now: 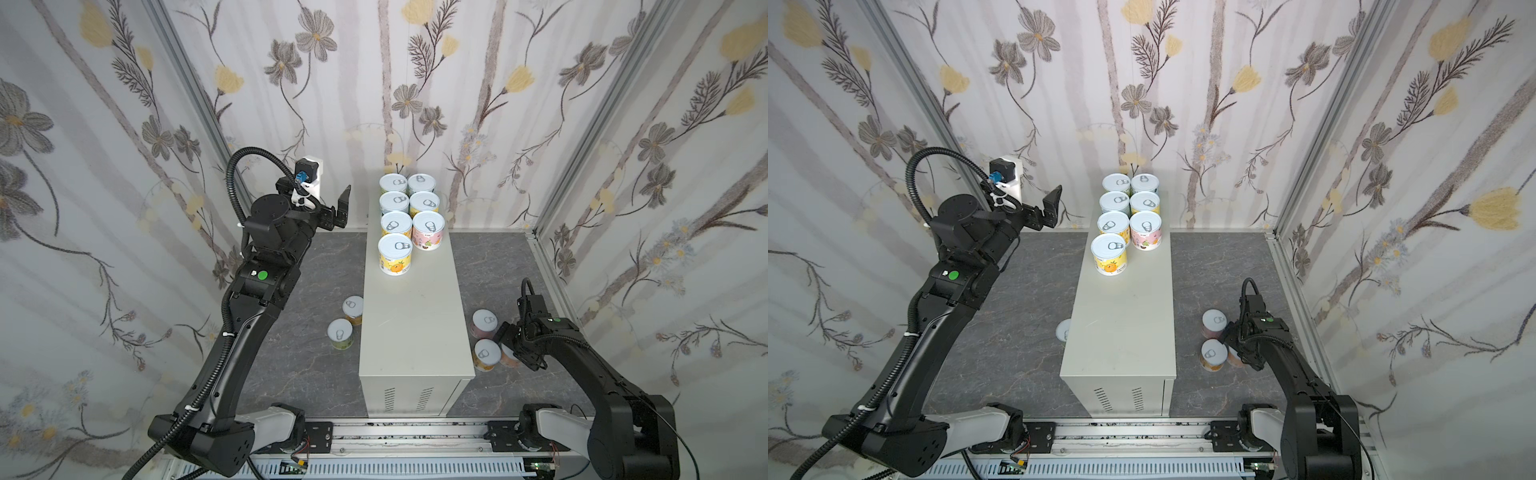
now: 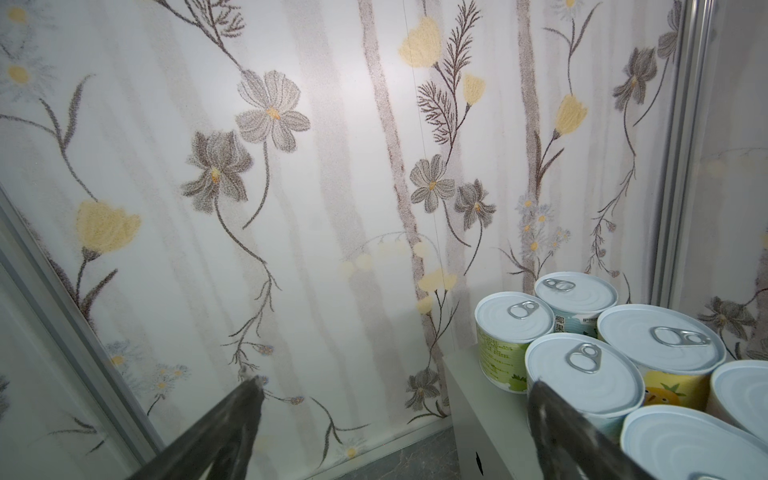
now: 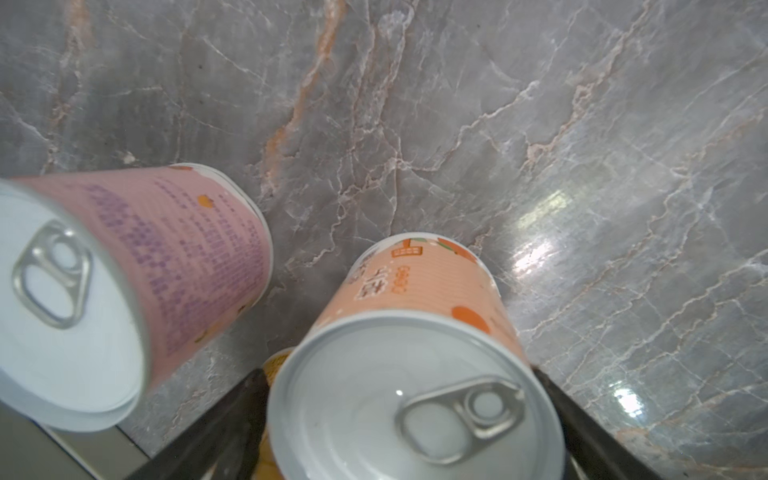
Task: Place and organize the canned foods onto the counter
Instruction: 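Grasp the orange can on the floor with the right gripper, then lift the orange can over the counter with the right gripper while the left gripper lowers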
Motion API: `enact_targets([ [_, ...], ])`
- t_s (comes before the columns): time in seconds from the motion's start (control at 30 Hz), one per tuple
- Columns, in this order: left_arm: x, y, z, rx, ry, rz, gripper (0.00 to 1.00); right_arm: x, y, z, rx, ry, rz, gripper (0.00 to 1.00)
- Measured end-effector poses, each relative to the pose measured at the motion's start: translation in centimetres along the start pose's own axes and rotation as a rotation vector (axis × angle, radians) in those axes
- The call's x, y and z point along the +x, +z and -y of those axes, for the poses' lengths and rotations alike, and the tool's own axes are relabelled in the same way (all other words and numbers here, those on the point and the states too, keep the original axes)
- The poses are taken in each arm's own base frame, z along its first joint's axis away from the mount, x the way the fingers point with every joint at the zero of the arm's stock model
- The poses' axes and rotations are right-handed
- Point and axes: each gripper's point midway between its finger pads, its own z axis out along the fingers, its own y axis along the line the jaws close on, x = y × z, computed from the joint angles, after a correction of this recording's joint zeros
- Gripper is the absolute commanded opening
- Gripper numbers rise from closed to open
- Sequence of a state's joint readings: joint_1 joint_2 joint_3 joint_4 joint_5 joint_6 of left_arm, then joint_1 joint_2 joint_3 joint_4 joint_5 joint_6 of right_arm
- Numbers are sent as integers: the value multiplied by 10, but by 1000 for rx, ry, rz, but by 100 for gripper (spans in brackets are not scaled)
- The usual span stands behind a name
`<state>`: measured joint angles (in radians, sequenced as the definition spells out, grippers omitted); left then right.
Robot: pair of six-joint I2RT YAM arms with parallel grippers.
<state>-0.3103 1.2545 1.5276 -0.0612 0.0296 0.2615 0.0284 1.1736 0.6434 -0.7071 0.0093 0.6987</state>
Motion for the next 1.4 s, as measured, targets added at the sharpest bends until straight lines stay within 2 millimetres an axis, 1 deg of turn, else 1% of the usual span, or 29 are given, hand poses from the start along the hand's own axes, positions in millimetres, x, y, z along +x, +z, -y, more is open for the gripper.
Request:
enact_targets([
  [0.23, 11, 2, 0, 0, 5, -21, 100, 5, 7, 6, 21, 14, -4, 80],
  [0.33, 15, 3, 1, 2, 5, -29, 100, 4, 7, 7, 25, 16, 0, 79],
  [0.47, 15, 3, 1, 2, 6, -29, 100, 3, 8, 7, 30, 13, 3, 77],
  [0.57, 15, 2, 1, 2, 9, -28, 100, -1, 10, 7, 39, 1, 15, 66],
  [0.63, 14, 2, 1, 1, 10, -27, 100, -3, 10, 4, 35, -5, 15, 56],
  [0.7, 14, 1, 1, 3, 19, -26, 100, -5, 9, -2, 27, -26, 15, 49],
  [0.8, 12, -1, 3, 16, 33, -27, 100, -8, 4, -12, 15, -65, 5, 46],
  [0.9, 8, -7, 3, 23, 51, -24, 100, -20, -10, -26, -12, -94, 29, 43],
  [1.0, 3, -16, 0, 19, 68, -17, 100, -34, -26, -40, -37, -128, 69, 42],
  [1.1, 3, -27, 8, 74, 107, -22, 100, -44, -49, -52, -55, -159, 97, 41],
  [1.2, -1, -41, 22, 161, 146, -14, 100, -60, -82, -67, -94, -175, 166, 41],
  [1.3, -5, -54, 38, 255, 170, 5, 100, -75, -120, -78, -123, -191, 239, 40],
  [1.4, -8, -65, 56, 368, 172, 17, 100, -82, -158, -91, -163, -223, 290, 39],
])
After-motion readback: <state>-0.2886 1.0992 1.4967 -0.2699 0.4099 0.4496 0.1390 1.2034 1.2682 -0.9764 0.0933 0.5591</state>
